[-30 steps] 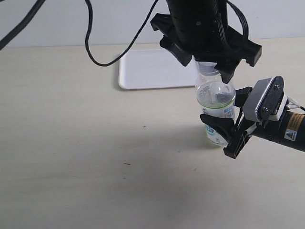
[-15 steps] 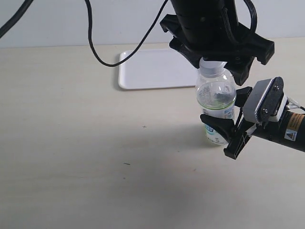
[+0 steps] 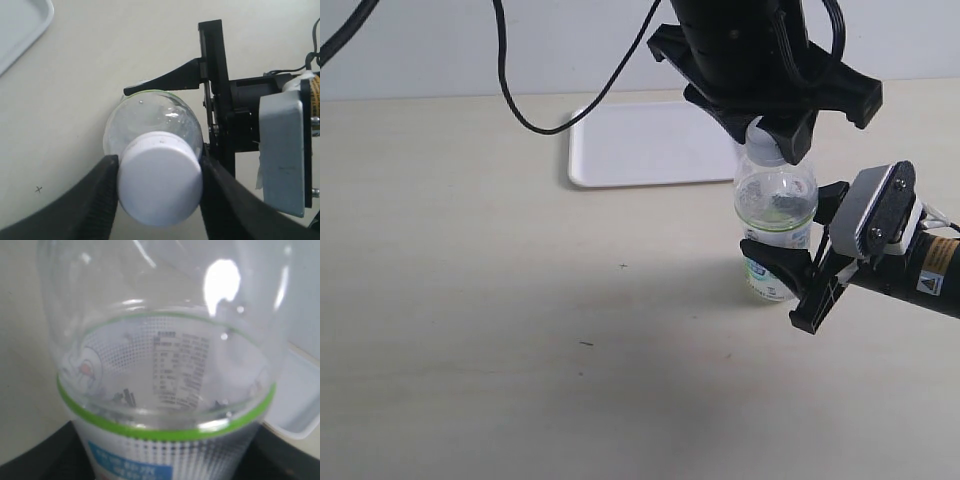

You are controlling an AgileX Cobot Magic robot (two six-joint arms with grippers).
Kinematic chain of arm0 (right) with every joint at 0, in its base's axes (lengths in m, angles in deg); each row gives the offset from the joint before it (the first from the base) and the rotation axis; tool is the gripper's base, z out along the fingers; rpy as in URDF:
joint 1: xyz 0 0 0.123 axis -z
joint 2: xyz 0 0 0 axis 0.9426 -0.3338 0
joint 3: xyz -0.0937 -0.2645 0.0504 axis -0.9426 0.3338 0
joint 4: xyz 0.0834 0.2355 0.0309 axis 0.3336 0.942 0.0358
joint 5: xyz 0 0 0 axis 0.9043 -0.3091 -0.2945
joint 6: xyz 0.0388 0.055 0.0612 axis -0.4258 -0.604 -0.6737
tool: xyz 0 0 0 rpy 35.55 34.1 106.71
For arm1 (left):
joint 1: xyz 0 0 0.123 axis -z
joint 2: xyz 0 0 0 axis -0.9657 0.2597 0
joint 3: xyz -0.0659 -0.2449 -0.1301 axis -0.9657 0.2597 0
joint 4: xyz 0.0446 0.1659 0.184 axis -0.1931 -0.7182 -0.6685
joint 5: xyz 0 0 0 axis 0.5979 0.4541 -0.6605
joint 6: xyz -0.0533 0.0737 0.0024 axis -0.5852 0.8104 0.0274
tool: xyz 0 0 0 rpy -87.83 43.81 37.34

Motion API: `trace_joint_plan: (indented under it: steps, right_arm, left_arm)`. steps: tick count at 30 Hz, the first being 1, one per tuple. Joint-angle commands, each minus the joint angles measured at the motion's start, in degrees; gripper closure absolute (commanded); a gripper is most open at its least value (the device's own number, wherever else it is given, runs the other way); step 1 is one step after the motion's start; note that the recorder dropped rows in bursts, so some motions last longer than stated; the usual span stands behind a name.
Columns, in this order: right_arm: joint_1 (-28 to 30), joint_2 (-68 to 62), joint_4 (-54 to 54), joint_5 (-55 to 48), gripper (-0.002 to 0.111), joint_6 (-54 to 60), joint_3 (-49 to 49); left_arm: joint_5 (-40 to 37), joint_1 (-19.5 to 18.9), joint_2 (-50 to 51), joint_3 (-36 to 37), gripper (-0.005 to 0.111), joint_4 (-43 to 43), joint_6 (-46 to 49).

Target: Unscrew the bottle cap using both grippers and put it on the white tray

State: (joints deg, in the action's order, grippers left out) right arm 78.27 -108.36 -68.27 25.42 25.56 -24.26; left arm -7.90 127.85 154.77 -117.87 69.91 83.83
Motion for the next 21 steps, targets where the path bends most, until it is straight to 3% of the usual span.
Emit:
trace_joint_plan:
  steps: [1, 5, 10, 21]
  right_arm:
    - [0.18, 0.09, 0.01, 1.86, 0.108, 0.00, -0.10]
    - [0.18, 0.09, 0.01, 1.86, 0.108, 0.13, -0.10]
    - [0.18, 0.09, 0.11, 1.86, 0.108, 0.37, -0.10]
    - [0.18, 0.09, 0.10, 1.86, 0.108, 0.47, -0.10]
  left_arm:
    - [0.13, 0.01, -0.77, -0.26, 0.066, 0.91, -0.83]
    - [-0.12, 0.01, -0.77, -0.26, 0.072, 0.91, -1.22]
    - [-1.23, 0.01, -0.77, -0.26, 0.106, 0.70, -2.95]
    - [-1.23, 0.01, -0.77, -0.26, 0.107, -3.95, -17.10]
